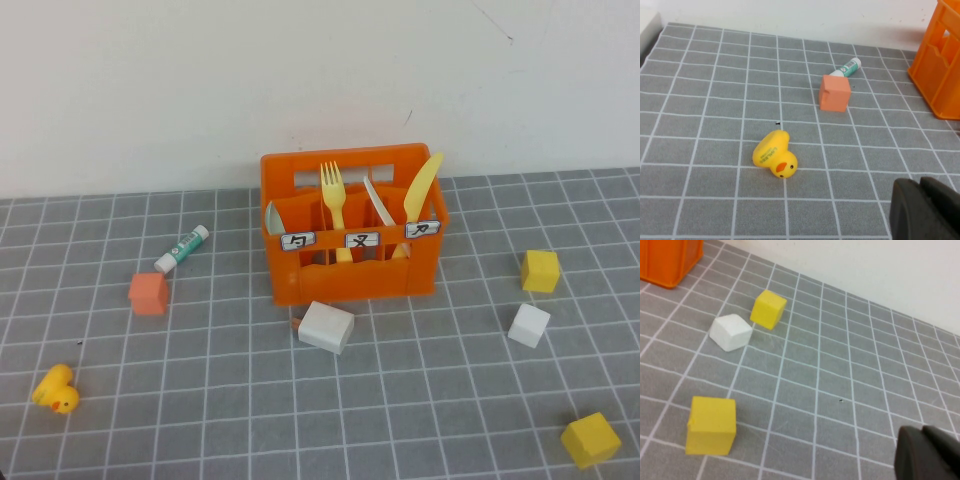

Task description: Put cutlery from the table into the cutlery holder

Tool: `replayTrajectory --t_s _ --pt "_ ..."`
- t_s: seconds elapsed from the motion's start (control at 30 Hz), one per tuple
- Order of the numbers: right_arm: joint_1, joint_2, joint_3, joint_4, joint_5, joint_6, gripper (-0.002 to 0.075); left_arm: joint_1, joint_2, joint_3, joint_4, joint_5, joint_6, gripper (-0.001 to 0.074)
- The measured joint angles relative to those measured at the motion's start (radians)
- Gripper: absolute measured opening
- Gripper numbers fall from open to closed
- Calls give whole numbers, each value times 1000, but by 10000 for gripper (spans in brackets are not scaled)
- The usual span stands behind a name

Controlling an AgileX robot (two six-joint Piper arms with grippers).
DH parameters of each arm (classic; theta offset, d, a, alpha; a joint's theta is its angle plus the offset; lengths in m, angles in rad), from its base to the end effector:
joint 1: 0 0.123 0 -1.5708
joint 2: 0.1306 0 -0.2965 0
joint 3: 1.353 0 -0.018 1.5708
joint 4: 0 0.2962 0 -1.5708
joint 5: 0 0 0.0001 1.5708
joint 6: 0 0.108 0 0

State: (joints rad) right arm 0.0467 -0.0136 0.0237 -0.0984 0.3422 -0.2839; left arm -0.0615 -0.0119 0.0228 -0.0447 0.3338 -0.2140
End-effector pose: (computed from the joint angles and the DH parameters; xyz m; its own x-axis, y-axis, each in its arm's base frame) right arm 0.1037 0.0013 0.1702 -0.2365 -0.3790 -0.8946 -0.1095 0.9253 -0.3631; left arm 0.1037 -0.0080 0.1711 -0.2648 -0.2376 -0.9346 0.0088 0.9685 -0.2487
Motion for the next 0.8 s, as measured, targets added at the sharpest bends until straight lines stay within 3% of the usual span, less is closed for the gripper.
replayTrajectory --t_s 0.37,0.8 --pt "0 0 0 0 1 11 -1 0 0 0 0 0 0 0" --pt "-49 0 0 0 4 229 -1 0 0 0 0 0 0 0"
